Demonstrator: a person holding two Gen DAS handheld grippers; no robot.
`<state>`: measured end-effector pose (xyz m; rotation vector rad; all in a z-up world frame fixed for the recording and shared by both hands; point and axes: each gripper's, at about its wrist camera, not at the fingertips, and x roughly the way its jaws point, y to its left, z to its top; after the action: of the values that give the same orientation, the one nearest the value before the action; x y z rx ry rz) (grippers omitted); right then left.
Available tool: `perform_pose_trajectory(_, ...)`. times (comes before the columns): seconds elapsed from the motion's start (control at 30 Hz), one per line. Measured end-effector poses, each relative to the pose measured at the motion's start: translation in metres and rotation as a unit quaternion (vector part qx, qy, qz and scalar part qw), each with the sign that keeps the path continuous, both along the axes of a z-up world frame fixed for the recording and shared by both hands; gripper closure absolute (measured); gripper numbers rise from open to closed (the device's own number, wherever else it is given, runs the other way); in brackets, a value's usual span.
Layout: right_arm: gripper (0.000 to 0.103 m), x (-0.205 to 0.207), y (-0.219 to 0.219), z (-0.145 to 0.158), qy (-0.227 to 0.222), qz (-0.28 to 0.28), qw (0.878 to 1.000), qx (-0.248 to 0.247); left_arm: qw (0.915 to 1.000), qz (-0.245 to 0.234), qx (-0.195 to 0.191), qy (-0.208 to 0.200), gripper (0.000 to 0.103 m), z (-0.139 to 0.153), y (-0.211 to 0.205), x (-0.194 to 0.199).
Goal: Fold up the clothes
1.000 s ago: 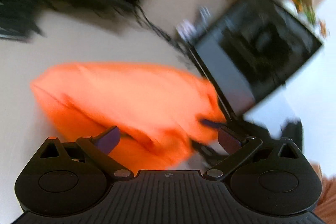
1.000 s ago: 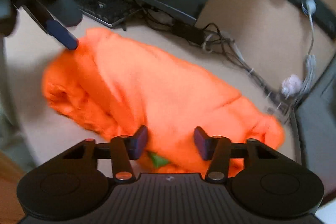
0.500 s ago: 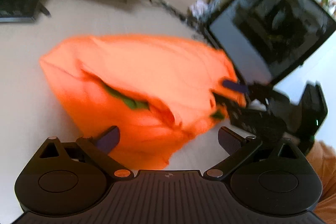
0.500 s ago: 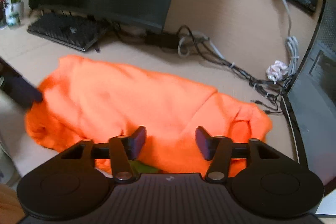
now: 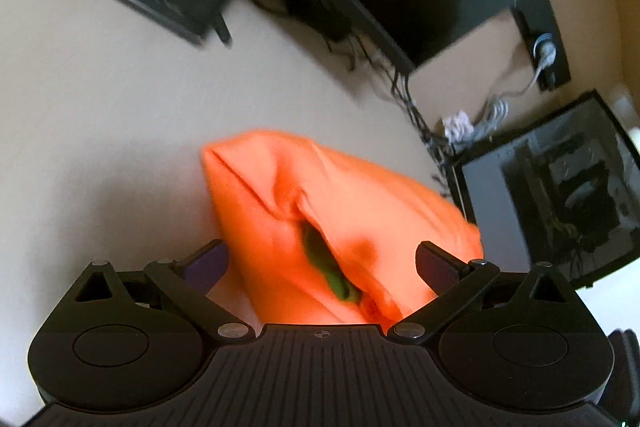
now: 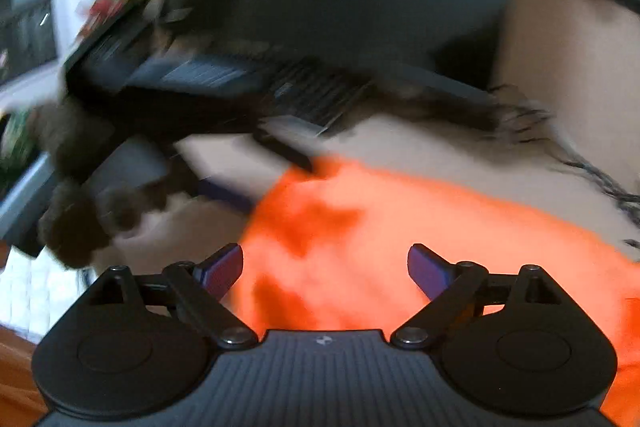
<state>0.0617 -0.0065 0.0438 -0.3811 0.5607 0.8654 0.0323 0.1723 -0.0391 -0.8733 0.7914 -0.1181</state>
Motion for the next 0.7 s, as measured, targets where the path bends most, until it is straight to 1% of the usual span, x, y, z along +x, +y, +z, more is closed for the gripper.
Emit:
perform_pose_trajectory(0.07, 0.013, -0.012, 0.021, -0.015, -0.028, 0.023, 0.999, -0.040, 0.9999, -0.010, -0.010, 0.008, 0.001, -0.007, -0.008, 0.012)
perform_pose_trajectory(0.1, 0.013, -0.015, 0.026, -0.019, -0.042, 0.023, 0.997, -0.054, 0.9998, -0.010, -0.014, 0.007, 0.001, -0.007, -0.010, 0.015)
perform_pose_trajectory(0.17, 0.013, -0.016, 0.028, -0.023, -0.055, 0.015, 0.996, -0.064, 0.9995, -0.018, -0.021, -0.013, 0.001, -0.001, -0.013, 0.016)
perform_pose_trajectory(0.23, 0.013, -0.011, 0.026, -0.025, -0.055, -0.004, 0.996, -0.067, 0.9991, -0.026, -0.020, -0.028, 0.001, 0.006, -0.015, 0.017)
perform_pose_trajectory(0.3, 0.013, -0.007, 0.016, -0.019, -0.042, -0.018, 0.998, -0.052, 0.9983, -0.035, -0.019, -0.043, 0.001, 0.014, -0.018, 0.017)
perform_pose_trajectory(0.4, 0.013, -0.002, -0.006, -0.002, -0.019, -0.039, 0.999, -0.015, 0.9985, -0.030, -0.006, -0.046, 0.001, 0.019, -0.014, 0.017)
perform_pose_trajectory(0.47, 0.013, 0.005, -0.034, 0.016, -0.031, -0.072, 0.997, 0.011, 0.9980, -0.018, 0.011, -0.059, 0.001, 0.026, -0.009, 0.010)
perform_pose_trajectory(0.53, 0.013, 0.020, -0.061, 0.025, -0.032, -0.123, 0.992, 0.026, 0.9969, -0.005, 0.029, -0.073, 0.001, 0.033, -0.003, 0.004)
perform_pose_trajectory(0.57, 0.013, 0.029, -0.074, 0.026, -0.025, -0.153, 0.987, 0.032, 0.9961, -0.010, 0.030, -0.082, 0.001, 0.037, -0.004, 0.002)
perform_pose_trajectory(0.63, 0.013, 0.040, -0.104, 0.028, -0.008, -0.219, 0.974, 0.047, 0.9941, -0.021, 0.030, -0.102, 0.001, 0.046, -0.006, 0.000)
perform_pose_trajectory(0.7, 0.013, 0.040, -0.142, 0.034, 0.018, -0.258, 0.962, 0.085, 0.9915, -0.050, 0.031, -0.116, 0.001, 0.053, -0.018, -0.001)
